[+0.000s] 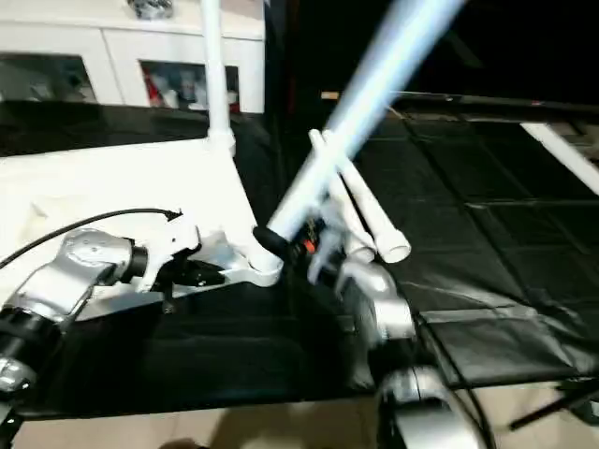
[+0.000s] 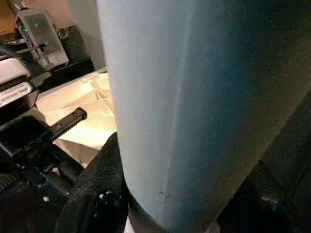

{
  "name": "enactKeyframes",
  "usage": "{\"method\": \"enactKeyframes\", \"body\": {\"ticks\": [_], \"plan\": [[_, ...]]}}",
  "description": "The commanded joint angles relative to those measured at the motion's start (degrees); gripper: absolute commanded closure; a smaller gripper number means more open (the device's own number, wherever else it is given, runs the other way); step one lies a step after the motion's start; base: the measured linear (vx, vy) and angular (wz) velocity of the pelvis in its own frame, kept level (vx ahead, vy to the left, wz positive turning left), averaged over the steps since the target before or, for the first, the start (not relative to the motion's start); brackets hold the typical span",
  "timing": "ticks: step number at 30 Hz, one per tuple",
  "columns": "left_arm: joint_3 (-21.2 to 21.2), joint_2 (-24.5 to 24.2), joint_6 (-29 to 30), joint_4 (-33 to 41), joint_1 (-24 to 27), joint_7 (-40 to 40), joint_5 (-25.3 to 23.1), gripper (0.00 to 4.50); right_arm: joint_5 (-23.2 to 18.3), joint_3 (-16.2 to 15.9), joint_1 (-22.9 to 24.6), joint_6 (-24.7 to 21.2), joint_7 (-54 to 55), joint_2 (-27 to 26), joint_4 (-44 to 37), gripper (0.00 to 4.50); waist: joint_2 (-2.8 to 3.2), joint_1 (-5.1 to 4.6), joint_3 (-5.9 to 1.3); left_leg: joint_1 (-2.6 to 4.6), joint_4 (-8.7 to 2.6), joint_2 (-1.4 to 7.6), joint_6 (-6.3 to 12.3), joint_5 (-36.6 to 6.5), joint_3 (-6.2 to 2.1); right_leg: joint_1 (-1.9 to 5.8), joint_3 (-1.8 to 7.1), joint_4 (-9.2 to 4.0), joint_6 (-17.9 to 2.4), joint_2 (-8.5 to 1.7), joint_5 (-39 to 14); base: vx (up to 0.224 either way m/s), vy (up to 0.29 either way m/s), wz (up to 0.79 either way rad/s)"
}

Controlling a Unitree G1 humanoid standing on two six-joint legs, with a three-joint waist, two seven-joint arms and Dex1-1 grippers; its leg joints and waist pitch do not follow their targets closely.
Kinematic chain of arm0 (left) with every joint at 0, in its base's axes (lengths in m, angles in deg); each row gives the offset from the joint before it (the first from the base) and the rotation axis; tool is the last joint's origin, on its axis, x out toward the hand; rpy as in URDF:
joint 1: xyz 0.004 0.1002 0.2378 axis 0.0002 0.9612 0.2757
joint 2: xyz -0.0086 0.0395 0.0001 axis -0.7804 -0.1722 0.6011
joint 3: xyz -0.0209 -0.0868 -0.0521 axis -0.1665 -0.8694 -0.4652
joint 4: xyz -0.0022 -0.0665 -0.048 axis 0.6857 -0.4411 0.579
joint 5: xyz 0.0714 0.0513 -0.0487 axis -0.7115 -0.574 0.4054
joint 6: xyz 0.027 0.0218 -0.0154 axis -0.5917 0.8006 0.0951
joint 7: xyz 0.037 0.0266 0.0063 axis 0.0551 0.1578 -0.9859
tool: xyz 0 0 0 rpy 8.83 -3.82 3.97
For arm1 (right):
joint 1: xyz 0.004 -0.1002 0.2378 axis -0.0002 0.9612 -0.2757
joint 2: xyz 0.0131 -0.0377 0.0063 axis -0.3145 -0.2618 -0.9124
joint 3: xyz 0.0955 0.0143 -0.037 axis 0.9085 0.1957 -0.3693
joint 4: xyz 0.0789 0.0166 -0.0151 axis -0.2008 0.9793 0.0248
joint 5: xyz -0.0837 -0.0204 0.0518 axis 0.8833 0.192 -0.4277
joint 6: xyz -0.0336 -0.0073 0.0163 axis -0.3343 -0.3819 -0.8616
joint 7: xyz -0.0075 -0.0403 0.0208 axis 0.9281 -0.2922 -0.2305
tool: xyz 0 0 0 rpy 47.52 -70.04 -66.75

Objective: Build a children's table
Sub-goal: Insert table leg to table base

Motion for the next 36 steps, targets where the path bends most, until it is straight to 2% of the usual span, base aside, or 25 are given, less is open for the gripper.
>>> {"method": "enactKeyframes", "body": {"ticks": [1,2,4,6,7,10,11,13,14,15,16,18,19,20,21,23,24,26,30,33,34,35,36], "plan": [[-1.23,-1.09,-0.72,-1.03,-2.61,-1.22,-2.11,4.5,5.41,-2.64,3.44,0.82,1.09,2.69,2.55,2.57,1.45,-0.03,-4.05,0.89,-4.44,2.37,-1.74,-19.87,-1.18,2.56,3.57,-5.15,-9.6,-4.97,-21.97,0.0,0.0,0.0],[-1.23,-1.09,-0.72,-1.03,-2.61,-1.22,-2.11,4.5,5.41,-2.64,3.44,0.82,1.09,2.69,2.55,2.57,1.51,0.05,-4.02,0.9,-4.43,2.36,-1.68,-19.61,-1.19,2.51,3.51,-5.18,-9.38,-4.98,-22.53,0.0,0.0,0.0],[-1.07,-0.87,-1.13,-1.58,-2.75,-1.34,-2.34,4.5,8.44,-4.9,4.68,3.23,1.26,4.2,1.97,2.57,1.74,0.24,-3.99,0.99,-4.45,2.39,-1.51,-19.34,-1.17,2.44,3.49,-5.42,-8.6,-4.9,-24.12,0.0,0.0,0.0],[-0.97,-0.83,-1.33,-1.7,-2.69,-1.4,-2.46,4.5,9.5,-5.91,4.88,3.7,1.04,4.84,1.71,2.57,1.86,0.33,-4.03,1.06,-4.6,2.56,-1.54,-19.68,-1.26,2.42,3.45,-5.32,-8.58,-4.82,-23.6,0.0,0.0,0.0],[-0.81,-0.78,-1.8,-2.02,-2.56,-1.47,-2.72,4.5,11.01,-7.46,4.81,4.04,0.19,5.81,1.27,2.57,1.89,0.31,-4.0,1.06,-4.63,2.57,-1.57,-20.02,-1.27,2.37,3.46,-5.31,-8.67,-4.77,-23.49,0.0,0.0,0.0],[-0.58,-0.82,-2.26,-2.13,-2.18,-1.6,-3.02,4.5,12.52,-9.29,4.07,4.27,-1.65,6.84,0.91,2.57,0.71,0.24,-4.04,1.01,-4.65,2.63,-1.01,-19.29,-1.15,2.41,3.52,-5.15,-8.58,-4.81,-23.12,0.0,0.0,0.0],[-0.47,-0.91,-2.43,-2.09,-2.0,-1.67,-3.07,4.5,12.68,-9.74,3.51,4.03,-2.41,6.96,1.08,2.57,0.7,0.28,-4.0,0.94,-4.66,2.61,-0.8,-18.74,-1.12,2.42,3.59,-5.12,-8.53,-4.86,-23.09,0.0,0.0,0.0],[-0.34,-1.14,-2.55,-1.53,-1.41,-1.68,-3.05,4.5,12.7,-10.43,2.07,3.28,-4.1,6.98,1.94,2.57,-0.22,0.21,-4.0,0.77,-4.59,2.62,-0.29,-17.91,-1.03,2.5,3.58,-5.13,-8.18,-4.98,-23.91,0.0,0.0,0.0],[-0.3,-1.34,-2.84,-1.06,-0.94,-1.29,-3.04,4.5,12.73,-10.95,0.48,3.1,-5.2,6.77,3.55,2.57,0.32,0.3,-4.02,0.79,-4.55,2.63,-0.2,-17.53,-1.08,2.41,3.62,-5.04,-8.13,-5.13,-24.26,0.0,0.0,0.0],[-0.16,-1.59,-3.33,-0.67,-0.61,-0.68,-3.01,4.5,12.54,-11.13,-0.61,2.67,-5.95,6.51,4.6,2.57,-0.49,0.13,-3.95,0.69,-4.51,2.62,0.07,-16.99,-1.03,2.41,3.59,-5.04,-7.81,-5.12,-25.02,0.0,0.0,0.0],[-0.05,-1.81,-3.72,-0.29,-0.3,-0.15,-2.98,4.5,12.28,-11.27,-1.32,2.13,-6.55,6.31,5.21,2.57,-0.53,-0.04,-3.85,0.64,-4.57,2.67,0.1,-17.27,-1.01,2.31,3.61,-5.35,-7.37,-5.2,-26.36,0.0,0.0,0.0],[0.4,-2.38,-4.43,0.57,0.38,1.17,-2.99,4.5,12.11,-11.75,-3.15,1.28,-7.99,5.78,6.85,2.57,-0.22,-0.08,-3.88,0.77,-4.63,2.71,-0.1,-17.82,-1.1,2.2,3.61,-5.42,-7.08,-5.19,-26.9,0.0,0.0,0.0],[0.6,-2.57,-4.48,0.92,0.64,1.58,-3.02,4.5,12.28,-12.01,-3.73,1.28,-8.45,5.62,7.4,2.57,-0.67,-0.27,-3.87,0.8,-4.73,2.77,-0.25,-18.36,-1.17,2.14,3.56,-5.4,-6.8,-5.09,-27.28,0.0,0.0,0.0],[0.8,-2.73,-4.63,1.15,0.83,1.88,-3.12,4.5,12.39,-12.24,-4.15,1.18,-8.92,5.49,7.79,2.57,-0.59,-0.45,-3.87,0.94,-4.84,2.83,-0.69,-19.23,-1.2,1.99,3.58,-5.39,-6.72,-5.02,-27.23,0.0,0.0,0.0],[1.13,-2.93,-5.22,1.24,0.94,2.22,-3.41,4.5,12.26,-12.55,-4.53,0.59,-9.86,5.34,8.18,2.57,-1.15,-0.59,-3.89,0.97,-4.79,2.8,-0.79,-19.62,-1.23,1.98,3.57,-5.31,-6.59,-5.08,-27.6,0.0,0.0,0.0],[1.56,-3.1,-6.07,1.24,0.89,2.8,-3.69,4.5,12.33,-13.08,-4.83,0.0,-11.2,5.33,8.78,2.57,-1.37,-0.71,-3.95,1.05,-4.82,2.85,-0.92,-20.0,-1.24,1.9,3.61,-5.48,-6.25,-5.14,-28.36,0.0,0.0,0.0],[1.8,-3.15,-6.4,1.21,0.69,3.3,-3.75,4.5,12.68,-13.66,-4.9,0.09,-12.07,5.55,9.2,2.57,-1.25,-0.71,-3.92,1.1,-4.86,2.89,-1.03,-20.19,-1.28,1.83,3.62,-5.46,-6.27,-5.15,-28.28,0.0,0.0,0.0],[2.4,-3.2,-6.94,1.09,-0.3,4.63,-3.85,4.5,13.32,-14.49,-4.34,1.21,-13.87,6.17,9.28,2.57,-1.48,-0.85,-3.91,1.16,-4.92,2.87,-1.36,-21.54,-1.3,1.73,3.59,-5.56,-6.03,-5.11,-28.8,0.0,0.0,0.0],[2.69,-3.06,-7.24,1.14,-0.96,5.77,-3.61,4.5,12.27,-13.79,-3.64,1.38,-15.25,6.05,8.5,2.57,-1.58,-0.84,-4.0,1.35,-4.98,2.89,-1.85,-23.11,-1.43,1.68,3.54,-5.69,-5.63,-5.12,-29.75,0.0,0.0,0.0],[2.97,-2.62,-7.3,1.87,-1.74,8.35,-2.57,4.5,9.4,-13.58,-1.41,-0.82,-20.71,6.53,4.77,2.57,-1.33,-0.54,-4.0,1.47,-5.01,2.89,-1.48,-23.81,-1.43,1.7,3.58,-5.94,-5.75,-5.07,-29.45,0.0,0.0,0.0],[2.97,-2.62,-7.28,1.9,-1.74,8.4,-2.54,4.5,9.36,-13.6,-1.36,-0.87,-20.81,6.55,4.7,2.57,-1.08,-0.37,-4.08,1.49,-5.01,2.91,-1.55,-23.65,-1.45,1.75,3.58,-5.8,-5.9,-5.09,-28.96,0.0,0.0,0.0],[2.94,-2.64,-7.1,2.12,-1.7,8.63,-2.41,4.5,9.22,-13.7,-1.13,-1.06,-21.3,6.62,4.34,2.57,-1.23,-0.34,-4.09,1.41,-5.08,2.98,-1.63,-23.64,-1.44,1.76,3.57,-5.69,-6.24,-5.02,-28.26,0.0,0.0,0.0],[3.11,-2.67,-6.91,2.34,-1.77,9.53,-2.2,4.5,9.34,-14.12,-0.63,-0.96,-22.07,6.84,3.83,2.57,-0.86,-0.24,-4.04,1.43,-5.17,2.98,-1.97,-24.35,-1.53,1.78,3.53,-5.63,-6.66,-5.01,-28.16,0.0,0.0,0.0]]}}
